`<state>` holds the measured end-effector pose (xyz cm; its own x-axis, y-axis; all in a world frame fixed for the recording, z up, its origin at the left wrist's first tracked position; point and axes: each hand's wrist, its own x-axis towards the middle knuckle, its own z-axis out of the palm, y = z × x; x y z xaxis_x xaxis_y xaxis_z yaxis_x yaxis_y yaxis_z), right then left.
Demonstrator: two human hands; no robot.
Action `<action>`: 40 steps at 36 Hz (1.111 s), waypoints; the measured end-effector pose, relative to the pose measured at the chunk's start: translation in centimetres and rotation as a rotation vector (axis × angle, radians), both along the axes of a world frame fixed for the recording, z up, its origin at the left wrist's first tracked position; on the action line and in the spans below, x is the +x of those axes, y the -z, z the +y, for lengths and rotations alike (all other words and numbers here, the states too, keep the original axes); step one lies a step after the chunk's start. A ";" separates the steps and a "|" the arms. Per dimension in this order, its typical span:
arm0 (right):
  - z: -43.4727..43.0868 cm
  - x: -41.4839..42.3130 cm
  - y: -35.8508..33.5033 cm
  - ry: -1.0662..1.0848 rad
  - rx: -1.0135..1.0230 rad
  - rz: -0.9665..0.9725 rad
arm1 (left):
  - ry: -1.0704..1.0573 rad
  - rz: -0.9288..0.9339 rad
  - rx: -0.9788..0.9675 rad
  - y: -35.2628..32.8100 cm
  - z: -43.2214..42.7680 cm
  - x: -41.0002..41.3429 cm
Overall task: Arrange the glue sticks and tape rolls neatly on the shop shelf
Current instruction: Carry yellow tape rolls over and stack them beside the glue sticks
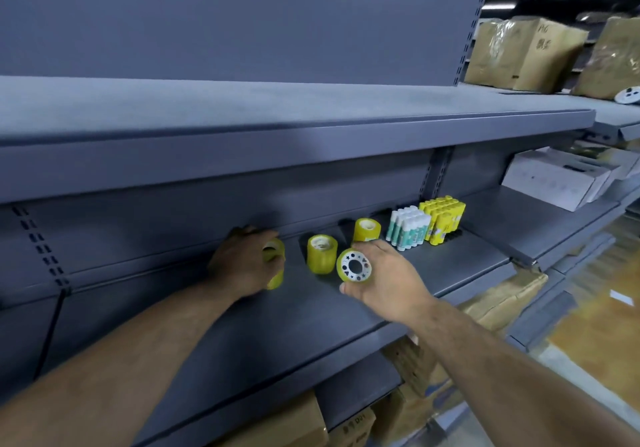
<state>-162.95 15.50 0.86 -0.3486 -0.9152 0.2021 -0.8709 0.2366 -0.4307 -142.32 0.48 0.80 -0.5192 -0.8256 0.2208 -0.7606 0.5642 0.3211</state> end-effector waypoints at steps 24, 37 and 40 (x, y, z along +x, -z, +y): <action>-6.5 -4.0 -0.3 -0.181 0.045 0.020 | -0.025 -0.124 0.217 0.6 -1.9 -2.9; -7.7 -4.4 -0.2 -0.218 0.099 0.044 | 0.007 -0.298 0.289 0.1 -4.0 -4.7; -7.9 -4.6 -0.2 -0.215 0.123 0.037 | 0.011 -0.341 0.293 0.1 -4.1 -5.0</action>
<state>-167.55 7.58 1.09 -0.1380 -0.9861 0.0930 -0.9214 0.0934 -0.3773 -147.33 -3.62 0.74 -0.5304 -0.8221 -0.2068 -0.8454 0.4950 0.2008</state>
